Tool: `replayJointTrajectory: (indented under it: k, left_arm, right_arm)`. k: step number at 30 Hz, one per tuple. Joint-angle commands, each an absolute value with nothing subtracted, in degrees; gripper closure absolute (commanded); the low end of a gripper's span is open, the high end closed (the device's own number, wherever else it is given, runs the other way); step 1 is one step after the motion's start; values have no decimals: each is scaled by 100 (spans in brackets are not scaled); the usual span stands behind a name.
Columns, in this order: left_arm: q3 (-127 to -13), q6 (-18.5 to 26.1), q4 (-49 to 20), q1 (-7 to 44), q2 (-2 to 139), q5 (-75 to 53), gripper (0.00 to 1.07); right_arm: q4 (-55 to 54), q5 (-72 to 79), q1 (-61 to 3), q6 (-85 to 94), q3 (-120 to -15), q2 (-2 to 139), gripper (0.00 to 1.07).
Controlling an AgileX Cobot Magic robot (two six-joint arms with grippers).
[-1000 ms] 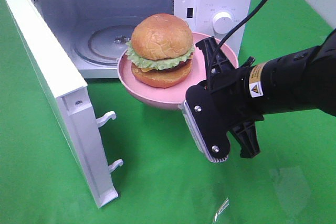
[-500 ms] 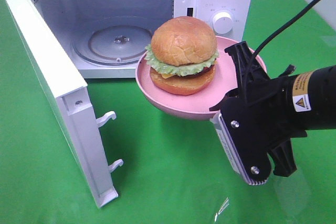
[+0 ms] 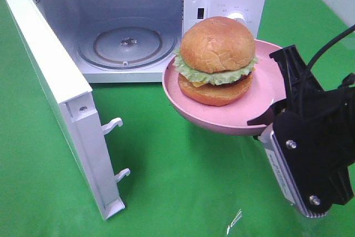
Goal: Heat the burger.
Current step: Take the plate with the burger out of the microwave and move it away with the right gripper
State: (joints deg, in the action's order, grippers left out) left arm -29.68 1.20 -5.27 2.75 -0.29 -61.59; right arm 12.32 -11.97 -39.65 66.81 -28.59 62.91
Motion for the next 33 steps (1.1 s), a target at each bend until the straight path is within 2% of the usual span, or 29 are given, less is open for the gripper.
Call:
replayJointTrajectory:
  k: [1, 20, 33]
  left_arm:
    - [-2962, 138, -527, 264, -120, -6136, 6]
    - [-2962, 138, -527, 264, -120, -6136, 6]
    - [-2962, 138, -527, 264, -120, -6136, 6]
  right_arm:
    - [1358, -1197, -3948, 6503, -2842, 5804, 107]
    - [2154, -2704, -3948, 5134, -2842, 4538, 107]
    - [4125, -3650, -3948, 2532, -2848, 4509, 107]
